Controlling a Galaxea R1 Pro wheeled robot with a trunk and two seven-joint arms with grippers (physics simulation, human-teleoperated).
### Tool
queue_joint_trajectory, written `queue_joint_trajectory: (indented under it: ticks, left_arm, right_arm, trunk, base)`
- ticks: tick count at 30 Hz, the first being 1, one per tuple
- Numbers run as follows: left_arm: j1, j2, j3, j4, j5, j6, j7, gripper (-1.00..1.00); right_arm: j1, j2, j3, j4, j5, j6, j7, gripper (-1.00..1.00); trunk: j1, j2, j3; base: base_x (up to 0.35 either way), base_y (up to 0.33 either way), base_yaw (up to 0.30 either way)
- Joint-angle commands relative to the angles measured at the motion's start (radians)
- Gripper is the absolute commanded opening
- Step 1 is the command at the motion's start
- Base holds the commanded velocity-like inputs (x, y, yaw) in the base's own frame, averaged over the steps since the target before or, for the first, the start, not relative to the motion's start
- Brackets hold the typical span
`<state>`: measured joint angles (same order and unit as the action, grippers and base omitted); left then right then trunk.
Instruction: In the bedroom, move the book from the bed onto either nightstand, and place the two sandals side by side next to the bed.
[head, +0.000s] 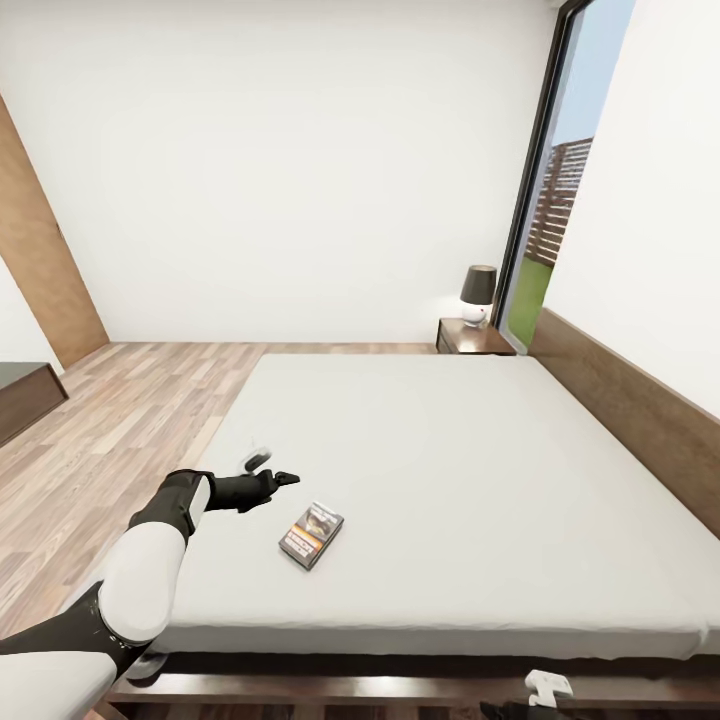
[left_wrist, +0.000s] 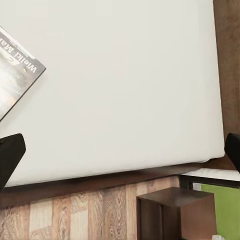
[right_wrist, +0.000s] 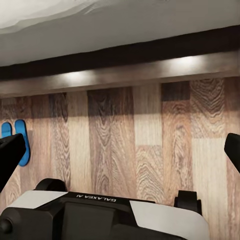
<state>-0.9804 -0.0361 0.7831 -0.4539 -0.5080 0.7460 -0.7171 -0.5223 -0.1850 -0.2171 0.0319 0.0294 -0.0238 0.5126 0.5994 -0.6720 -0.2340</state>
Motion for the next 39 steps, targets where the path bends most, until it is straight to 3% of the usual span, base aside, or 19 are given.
queue_joint_trajectory:
  ticks: [1, 4, 6, 8, 11, 14, 18, 22, 25, 28, 32, 39]
  left_arm:
    - [-0.001, -0.002, 0.008, -0.002, -0.01, 0.006, -0.007, 1.0]
    - [-0.001, -0.002, 0.008, -0.002, -0.01, 0.006, -0.007, 1.0]
    - [-0.001, -0.002, 0.008, -0.002, -0.01, 0.006, -0.007, 1.0]
    - [-0.001, -0.002, 0.008, -0.002, -0.01, 0.006, -0.007, 1.0]
    - [0.0, -0.003, 0.008, -0.002, -0.01, 0.006, -0.007, 1.0]
    - [0.0, -0.004, 0.008, -0.002, -0.01, 0.006, -0.007, 1.0]
    - [0.0, -0.004, 0.007, -0.002, -0.01, 0.006, -0.007, 1.0]
    - [0.0, -0.006, 0.007, -0.001, -0.01, 0.006, -0.007, 1.0]
    - [0.0, -0.006, 0.007, 0.001, -0.01, 0.004, -0.007, 1.0]
    - [0.0, -0.007, 0.007, 0.015, -0.01, -0.004, -0.007, 1.0]
    - [0.0, -0.012, 0.007, 0.025, -0.01, -0.011, -0.008, 1.0]
    - [0.0, -0.019, 0.008, 0.027, -0.01, -0.013, -0.008, 1.0]
  right_arm:
    - [-0.002, -0.001, -0.007, 0.003, 0.002, -0.002, 0.006, 1.0]
    - [-0.001, -0.008, -0.007, 0.001, -0.001, -0.003, 0.041, 1.0]
    - [-0.002, -0.035, -0.009, -0.002, -0.003, -0.002, 0.111, 1.0]
    - [-0.002, -0.114, -0.016, -0.005, -0.004, 0.003, 0.248, 1.0]
    - [-0.002, -0.208, -0.021, -0.009, -0.01, 0.014, 0.331, 1.0]
    - [-0.002, -0.233, -0.026, -0.021, -0.023, 0.03, 0.348, 1.0]
    - [-0.002, -0.247, -0.029, -0.129, -0.032, 0.128, 0.354, 1.0]
    - [-0.003, -0.25, -0.03, -0.371, -0.033, 0.414, 0.354, 1.0]
    - [-0.004, -0.251, -0.031, -0.505, -0.033, 0.533, 0.353, 1.0]
    - [-0.006, -0.25, -0.032, -0.71, -0.033, 0.659, 0.352, 1.0]
    - [-0.007, -0.249, -0.033, -0.884, -0.034, 0.766, 0.353, 1.0]
    - [-0.007, -0.247, -0.033, -0.942, -0.033, 0.796, 0.353, 1.0]
  trunk:
    - [0.0, -0.001, -0.002]
    - [0.0, -0.001, -0.002]
    - [0.0, -0.001, -0.002]
    - [0.0, -0.001, -0.002]
    - [0.0, -0.001, -0.002]
    - [0.0, -0.001, -0.002]
    - [0.0, -0.001, -0.002]
    - [0.0, -0.001, -0.002]
    - [0.0, -0.001, -0.002]
    - [0.0, -0.001, -0.002]
    - [0.0, -0.001, -0.002]
    - [0.0, -0.001, -0.002]
  base:
    - [0.005, -0.001, 0.0]
    - [0.003, 0.0, 0.0]
    - [0.001, 0.0, 0.0]
    - [0.0, 0.0, 0.0]
    - [0.0, 0.0, 0.0]
    - [0.0, 0.0, 0.0]
    - [0.0, 0.0, 0.0]
    - [0.0, 0.0, 0.0]
    - [0.0, 0.0, 0.0]
    - [0.0, 0.0, 0.0]
    - [0.0, 0.0, 0.0]
    - [0.0, 0.0, 0.0]
